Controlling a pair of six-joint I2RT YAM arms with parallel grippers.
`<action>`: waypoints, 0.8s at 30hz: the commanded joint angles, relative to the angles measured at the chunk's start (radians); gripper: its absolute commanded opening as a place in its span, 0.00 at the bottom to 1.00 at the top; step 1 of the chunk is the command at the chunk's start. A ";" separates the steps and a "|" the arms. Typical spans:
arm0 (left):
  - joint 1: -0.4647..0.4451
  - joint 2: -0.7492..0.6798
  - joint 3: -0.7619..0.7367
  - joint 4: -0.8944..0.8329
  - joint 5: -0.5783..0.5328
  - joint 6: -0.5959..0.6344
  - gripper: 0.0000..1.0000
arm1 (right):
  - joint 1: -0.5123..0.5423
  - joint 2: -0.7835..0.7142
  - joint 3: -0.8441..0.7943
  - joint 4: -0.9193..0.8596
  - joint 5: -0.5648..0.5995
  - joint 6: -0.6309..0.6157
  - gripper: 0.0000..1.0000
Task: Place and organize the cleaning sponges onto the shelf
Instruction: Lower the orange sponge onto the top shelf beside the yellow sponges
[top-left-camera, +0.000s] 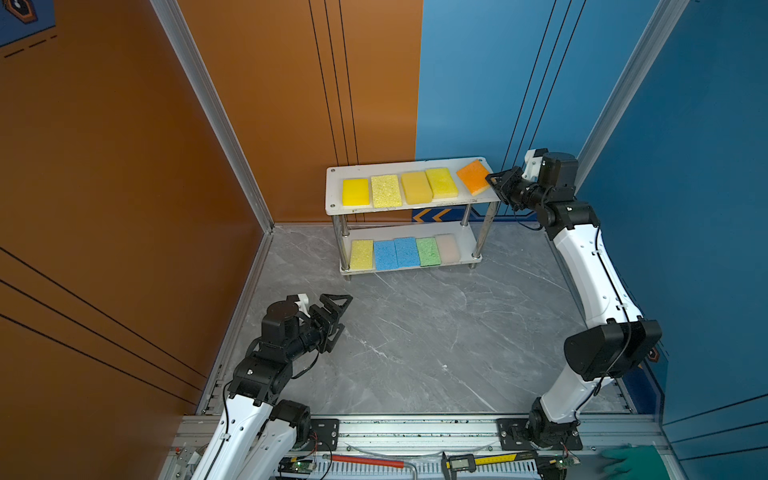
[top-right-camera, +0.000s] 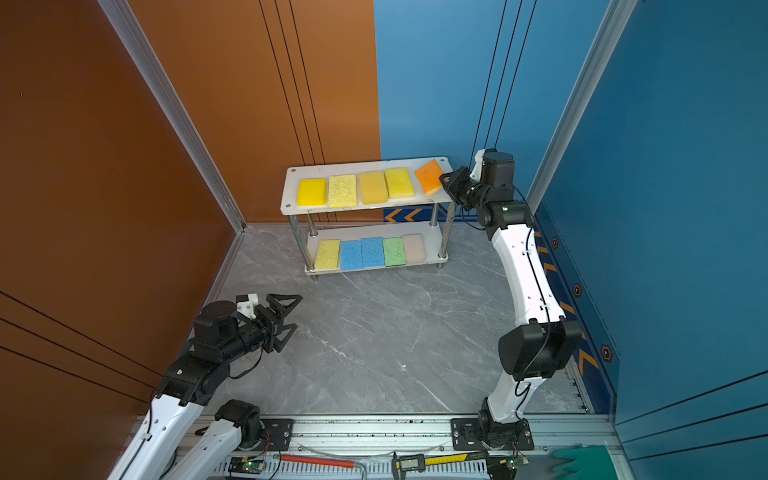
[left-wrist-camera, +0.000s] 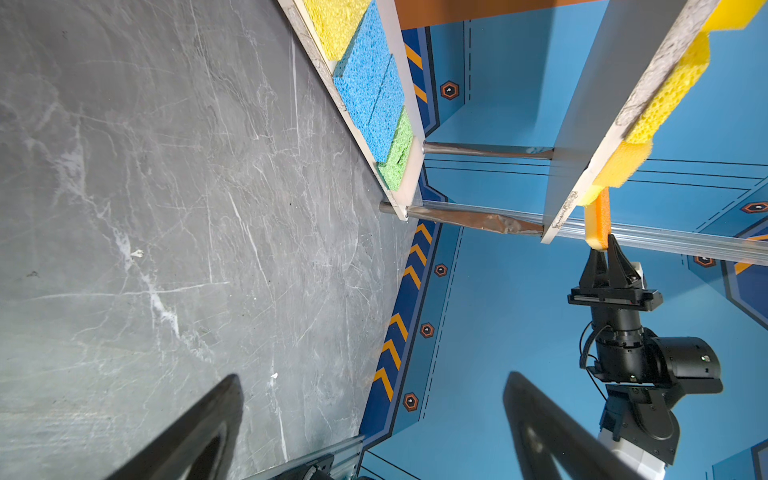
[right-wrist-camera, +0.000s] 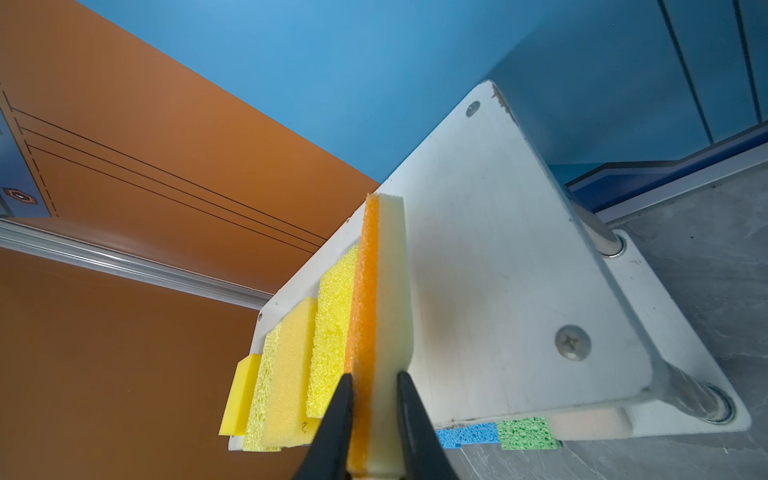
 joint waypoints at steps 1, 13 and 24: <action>0.014 -0.017 0.008 -0.030 0.033 0.020 0.98 | 0.009 0.006 0.032 -0.008 0.028 -0.025 0.19; 0.053 -0.045 0.005 -0.062 0.072 0.023 0.98 | 0.030 0.019 0.029 -0.007 0.056 -0.020 0.19; 0.080 -0.048 0.001 -0.069 0.097 0.025 0.98 | 0.035 0.037 0.029 -0.007 0.077 -0.020 0.18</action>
